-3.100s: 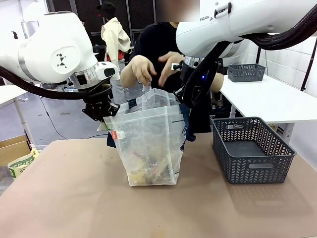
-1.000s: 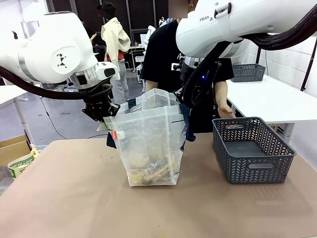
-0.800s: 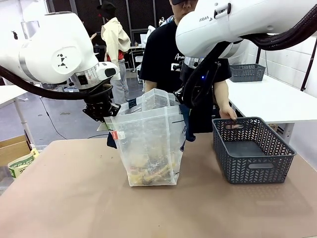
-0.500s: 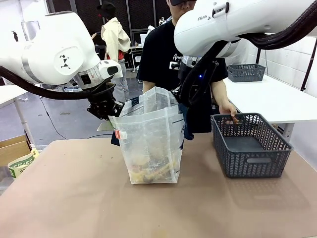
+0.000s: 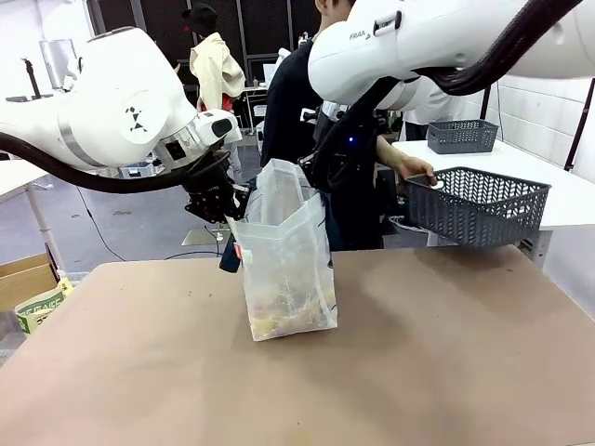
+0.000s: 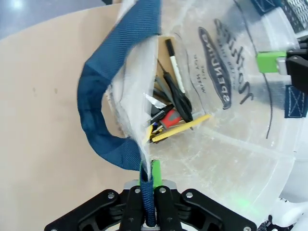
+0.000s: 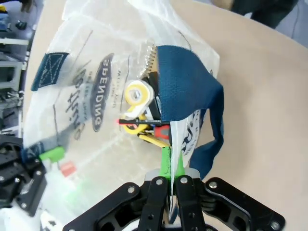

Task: Transfer purchased items from the store into the shopping bag.
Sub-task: Move the Reusable shopping bag to the right side of the table.

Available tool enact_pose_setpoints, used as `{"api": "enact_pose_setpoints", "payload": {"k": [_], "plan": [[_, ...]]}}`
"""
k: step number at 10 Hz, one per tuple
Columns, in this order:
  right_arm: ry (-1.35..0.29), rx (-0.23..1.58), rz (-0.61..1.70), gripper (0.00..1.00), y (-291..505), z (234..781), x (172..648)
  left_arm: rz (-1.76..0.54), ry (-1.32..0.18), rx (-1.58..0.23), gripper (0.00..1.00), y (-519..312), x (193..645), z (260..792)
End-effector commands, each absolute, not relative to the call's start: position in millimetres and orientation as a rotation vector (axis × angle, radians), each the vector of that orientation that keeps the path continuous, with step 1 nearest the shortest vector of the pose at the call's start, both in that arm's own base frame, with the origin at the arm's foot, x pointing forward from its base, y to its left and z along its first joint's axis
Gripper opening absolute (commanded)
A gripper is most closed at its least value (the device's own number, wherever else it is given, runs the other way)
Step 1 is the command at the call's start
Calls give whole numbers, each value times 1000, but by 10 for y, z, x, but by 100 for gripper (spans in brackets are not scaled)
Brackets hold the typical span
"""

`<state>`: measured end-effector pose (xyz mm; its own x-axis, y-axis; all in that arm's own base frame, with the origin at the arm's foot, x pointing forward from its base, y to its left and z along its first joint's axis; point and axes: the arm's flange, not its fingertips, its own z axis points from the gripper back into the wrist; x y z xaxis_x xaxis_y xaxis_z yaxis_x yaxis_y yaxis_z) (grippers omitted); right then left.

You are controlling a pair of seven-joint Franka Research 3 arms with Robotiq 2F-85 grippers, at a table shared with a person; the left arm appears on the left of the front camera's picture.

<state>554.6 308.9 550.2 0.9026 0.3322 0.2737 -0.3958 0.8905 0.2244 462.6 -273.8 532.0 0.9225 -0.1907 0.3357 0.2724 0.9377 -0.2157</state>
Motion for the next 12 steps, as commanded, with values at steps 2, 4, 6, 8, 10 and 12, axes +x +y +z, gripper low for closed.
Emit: {"api": "enact_pose_setpoints", "payload": {"k": [2, 4, 6, 8, 10, 12], "plan": [[-233, 373, 360, 0, 3240, 5521, 5716, -245, -340, -333, 0, -2807, 4785, 5362], [-194, 381, 333, 0, 3389, 5481, 5764, -245, -339, -336, 0, -2894, 4821, 5372], [-115, 407, 288, 0, 3490, 5478, 5807, -225, -341, -347, 0, -2849, 4839, 5370], [-196, 356, 343, 0, 3354, 5403, 5729, -236, -317, -303, 0, -2873, 4807, 5308], [-166, 363, 326, 0, 3405, 5386, 5751, -233, -310, -304, 0, -2874, 4824, 5276], [-147, 420, 299, 0, 3595, 5311, 5842, -285, -334, -332, 0, -2946, 4855, 5280]]}}
